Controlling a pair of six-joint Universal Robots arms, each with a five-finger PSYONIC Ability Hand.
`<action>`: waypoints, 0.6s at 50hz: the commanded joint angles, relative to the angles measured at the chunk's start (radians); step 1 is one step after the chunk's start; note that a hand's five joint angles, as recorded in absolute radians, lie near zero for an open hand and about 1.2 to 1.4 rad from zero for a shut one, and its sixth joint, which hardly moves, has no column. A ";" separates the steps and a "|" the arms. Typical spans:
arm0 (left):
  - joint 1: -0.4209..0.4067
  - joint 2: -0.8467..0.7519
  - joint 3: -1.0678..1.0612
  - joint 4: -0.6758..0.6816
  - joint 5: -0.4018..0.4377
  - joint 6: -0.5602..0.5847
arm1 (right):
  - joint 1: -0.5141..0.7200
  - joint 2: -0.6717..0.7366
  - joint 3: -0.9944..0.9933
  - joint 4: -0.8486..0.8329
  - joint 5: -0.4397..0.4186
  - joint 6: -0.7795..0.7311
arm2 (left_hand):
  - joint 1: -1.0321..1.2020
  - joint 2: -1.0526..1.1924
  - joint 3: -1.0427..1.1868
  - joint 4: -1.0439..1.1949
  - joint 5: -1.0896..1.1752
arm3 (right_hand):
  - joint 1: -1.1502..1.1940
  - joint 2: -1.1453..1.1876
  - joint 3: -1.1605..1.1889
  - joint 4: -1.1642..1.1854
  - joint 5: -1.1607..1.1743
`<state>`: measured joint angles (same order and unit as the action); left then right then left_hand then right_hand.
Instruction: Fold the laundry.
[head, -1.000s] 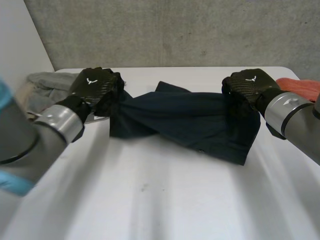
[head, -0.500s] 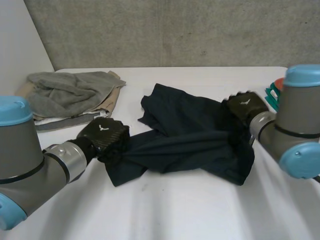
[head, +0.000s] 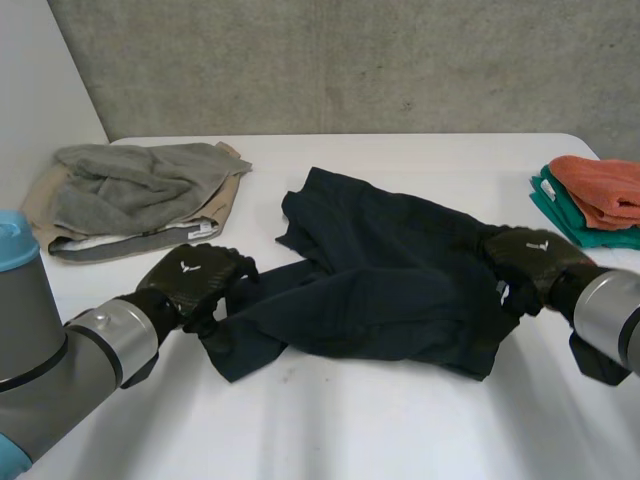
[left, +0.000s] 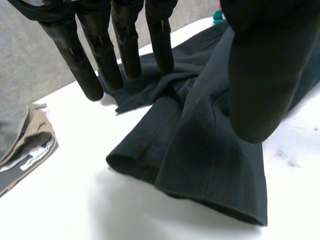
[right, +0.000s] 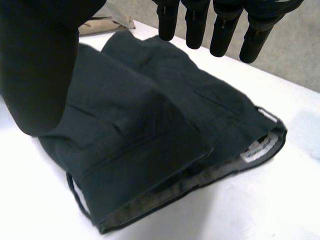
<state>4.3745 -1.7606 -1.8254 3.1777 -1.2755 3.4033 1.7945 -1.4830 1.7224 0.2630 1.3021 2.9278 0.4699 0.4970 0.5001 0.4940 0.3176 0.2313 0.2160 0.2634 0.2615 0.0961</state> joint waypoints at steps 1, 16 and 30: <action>0.013 0.021 -0.025 -0.002 -0.053 -0.006 | 0.026 0.003 0.114 -0.146 0.075 0.019 | -0.069 -0.096 -0.099 -0.093 -0.091 | 0.102 0.117 0.070 0.072 0.062; -0.015 -0.023 -0.054 -0.033 -0.068 -0.050 | 0.155 0.075 0.253 -0.418 0.201 0.030 | 0.008 -0.019 -0.022 -0.016 -0.014 | 0.157 0.173 0.125 0.127 0.118; -0.036 -0.261 0.178 0.093 -0.087 -0.042 | 0.209 0.334 0.044 -0.487 0.304 -0.152 | 0.926 0.899 0.896 0.902 0.904 | 1.165 1.180 1.133 1.135 1.126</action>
<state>4.3456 -1.9423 -1.7989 3.2264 -1.3503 3.3563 1.9966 -1.2679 1.9173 -0.2184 1.5993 2.8853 1.1466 1.1375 1.1316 1.1367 0.9535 1.0272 1.0671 1.0417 1.0546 0.8516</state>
